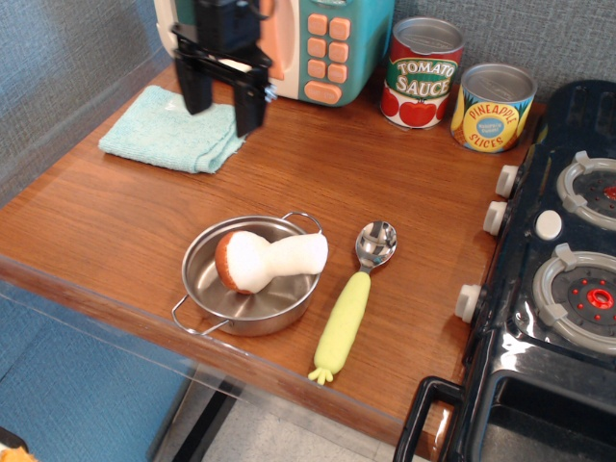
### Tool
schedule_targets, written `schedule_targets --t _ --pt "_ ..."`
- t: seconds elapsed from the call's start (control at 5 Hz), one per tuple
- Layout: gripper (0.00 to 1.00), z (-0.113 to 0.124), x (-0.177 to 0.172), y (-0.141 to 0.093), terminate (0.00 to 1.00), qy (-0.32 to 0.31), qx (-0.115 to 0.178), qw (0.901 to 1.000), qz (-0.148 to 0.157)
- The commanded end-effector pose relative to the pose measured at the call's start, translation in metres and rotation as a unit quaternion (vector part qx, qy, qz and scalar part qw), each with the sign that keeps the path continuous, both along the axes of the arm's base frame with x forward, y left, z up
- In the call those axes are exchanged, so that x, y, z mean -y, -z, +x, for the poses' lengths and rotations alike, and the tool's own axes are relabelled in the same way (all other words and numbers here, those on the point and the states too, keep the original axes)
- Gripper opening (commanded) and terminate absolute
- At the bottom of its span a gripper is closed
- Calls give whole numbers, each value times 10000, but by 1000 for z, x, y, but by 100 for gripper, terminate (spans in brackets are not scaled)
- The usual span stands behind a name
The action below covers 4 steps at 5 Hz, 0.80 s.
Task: Place the red and white mushroom on the blue towel
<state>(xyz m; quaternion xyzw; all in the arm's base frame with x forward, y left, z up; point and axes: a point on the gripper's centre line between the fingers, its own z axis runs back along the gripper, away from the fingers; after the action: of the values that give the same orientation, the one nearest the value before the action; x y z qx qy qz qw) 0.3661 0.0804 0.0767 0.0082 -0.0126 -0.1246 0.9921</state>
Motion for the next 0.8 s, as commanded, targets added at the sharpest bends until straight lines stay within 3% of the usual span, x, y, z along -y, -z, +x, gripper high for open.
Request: schedule_targets --t 0.0,0.2,0.4,0.6 --pt "100 -57 77 -44 0 1492 628 9867 -165" --pt "100 -84 104 -50 0 1982 709 9774 -194" --pt "100 -97 109 -40 0 2077 673 9757 -193" --pt "100 -94 106 -21 0 2066 566 9767 -103"
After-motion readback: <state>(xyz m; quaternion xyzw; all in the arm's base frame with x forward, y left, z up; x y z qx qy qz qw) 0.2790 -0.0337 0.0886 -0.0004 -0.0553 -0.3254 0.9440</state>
